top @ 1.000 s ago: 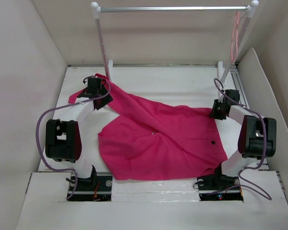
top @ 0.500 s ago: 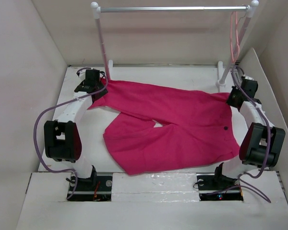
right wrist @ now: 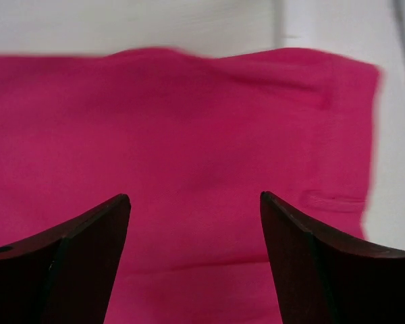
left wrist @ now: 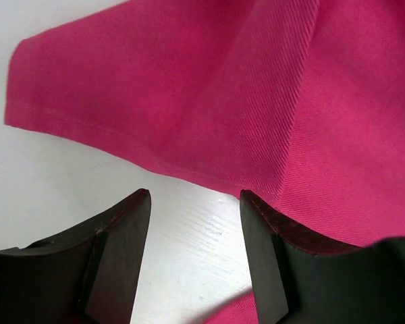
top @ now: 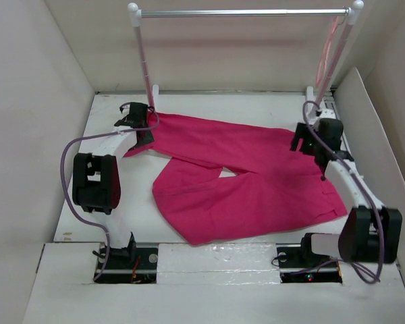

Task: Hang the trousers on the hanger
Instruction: Flatten out the trousers at the center of the board.

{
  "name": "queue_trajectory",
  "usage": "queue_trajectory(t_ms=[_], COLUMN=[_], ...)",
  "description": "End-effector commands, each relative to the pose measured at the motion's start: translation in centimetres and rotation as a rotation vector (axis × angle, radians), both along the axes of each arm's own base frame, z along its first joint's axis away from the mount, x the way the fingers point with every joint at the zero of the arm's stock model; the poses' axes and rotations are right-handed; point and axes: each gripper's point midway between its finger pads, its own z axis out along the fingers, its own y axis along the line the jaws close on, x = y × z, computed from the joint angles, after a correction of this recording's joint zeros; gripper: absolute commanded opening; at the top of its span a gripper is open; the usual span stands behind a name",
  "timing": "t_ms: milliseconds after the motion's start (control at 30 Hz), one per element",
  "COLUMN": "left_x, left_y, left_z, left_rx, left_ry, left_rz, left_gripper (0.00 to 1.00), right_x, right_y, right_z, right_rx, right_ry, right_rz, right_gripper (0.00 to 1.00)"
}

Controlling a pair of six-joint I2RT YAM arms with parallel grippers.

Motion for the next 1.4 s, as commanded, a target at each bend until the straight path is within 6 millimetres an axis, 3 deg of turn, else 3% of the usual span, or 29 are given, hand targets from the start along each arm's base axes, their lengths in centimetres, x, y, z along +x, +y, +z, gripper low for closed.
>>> queue_trajectory(t_ms=[0,67,100,133,200,300,333,467,500,533,600,667,733,767,833,900,933,967,1000,1033,1067,1167,1233,1300,1333,1367], left_x=[1.7,2.1,2.4,3.1,3.6,4.4,4.8,4.8,4.7,4.6,4.5,4.7,5.3,5.5,6.8,7.9,9.2,10.3,11.0,12.7,13.7,14.4,13.9,13.4,13.0,12.6], left_y=[-0.8,-1.3,-1.4,-1.7,-1.9,-1.7,-1.4,-0.5,-0.3,0.1,0.1,-0.3,-1.0,-1.0,1.2,3.0,4.6,5.8,6.3,7.5,9.1,11.9,12.8,13.4,13.1,12.9], left_z=[2.5,2.6,2.1,2.5,1.0,0.6,1.1,-0.2,-1.1,-1.2,-1.1,0.1,3.3,5.2,9.0,10.7,13.5,11.7,11.4,13.9,10.7,9.4,8.8,10.8,10.4,12.3], left_rx=[0.013,0.002,-0.001,-0.007,-0.003,0.014,0.028,0.081,0.093,0.112,0.109,0.083,0.044,0.045,0.068,0.099,0.149,0.182,0.216,0.236,0.244,0.219,0.187,0.146,0.133,0.128], left_ry=[-0.073,-0.086,-0.079,-0.086,-0.026,-0.005,-0.020,0.054,0.081,0.092,0.092,0.066,-0.003,-0.043,-0.118,-0.145,-0.208,-0.165,-0.142,-0.204,-0.142,-0.139,-0.131,-0.182,-0.176,-0.214], left_rz=[-0.065,-0.093,-0.106,-0.119,-0.127,-0.119,-0.108,-0.085,-0.084,-0.073,-0.056,-0.058,-0.073,-0.079,-0.026,0.022,0.076,0.102,0.099,0.133,0.157,0.244,0.269,0.286,0.282,0.276], left_gripper=[0.53,0.58,0.60,0.63,0.63,0.62,0.58,0.49,0.46,0.29,0.04,0.00,0.00,0.00,0.00,0.00,0.00,0.00,0.00,0.00,0.04,0.64,0.95,0.96,0.97,0.98], right_x=[-1.6,-3.8,-4.8,-5.9,-7.9,-9.6,-10.3,-10.5,-10.1,-9.7,-9.7,-9.7,-9.9,-10.0,-10.3,-10.8,-10.7,-10.9,-11.2,-11.5,-11.6,-13.0,-13.6,-14.1,-14.0,-13.9], right_y=[7.2,9.9,12.9,14.3,18.2,20.7,21.8,23.4,23.6,23.5,24.3,24.8,25.7,26.2,27.4,28.3,28.5,29.2,29.4,30.0,30.3,31.0,31.3,31.7,31.6,31.5], right_z=[2.0,0.9,0.5,-0.5,-0.7,-1.5,-1.6,-0.5,0.4,0.7,1.7,1.3,1.0,-0.1,-0.8,-2.1,-2.3,-2.0,-2.4,-2.3,-2.0,-1.8,-1.5,-1.3,-1.1,-1.0], right_rx=[0.051,0.043,0.046,0.053,0.060,0.045,0.037,0.000,-0.021,-0.036,-0.060,-0.083,-0.081,-0.092,-0.074,-0.105,-0.105,-0.107,-0.112,-0.113,-0.116,-0.119,-0.120,-0.112,-0.116,-0.121], right_ry=[-0.113,-0.071,-0.066,-0.046,-0.039,-0.010,-0.003,-0.015,-0.029,-0.034,-0.053,-0.043,-0.029,0.001,0.025,0.065,0.075,0.072,0.091,0.090,0.087,0.113,0.107,0.103,0.094,0.092], right_rz=[0.209,0.287,0.376,0.423,0.537,0.610,0.639,0.699,0.692,0.685,0.724,0.758,0.798,0.818,0.864,0.918,0.926,0.946,0.956,0.977,0.988,1.027,1.034,1.039,1.029,1.025], right_gripper=[0.82,0.82,0.82,0.83,0.84,0.85,0.85,0.87,0.87,0.87,0.87,0.87,0.87,0.87,0.89,0.89,0.90,0.90,0.90,0.90,0.90,0.92,0.93,0.93,0.93,0.93])
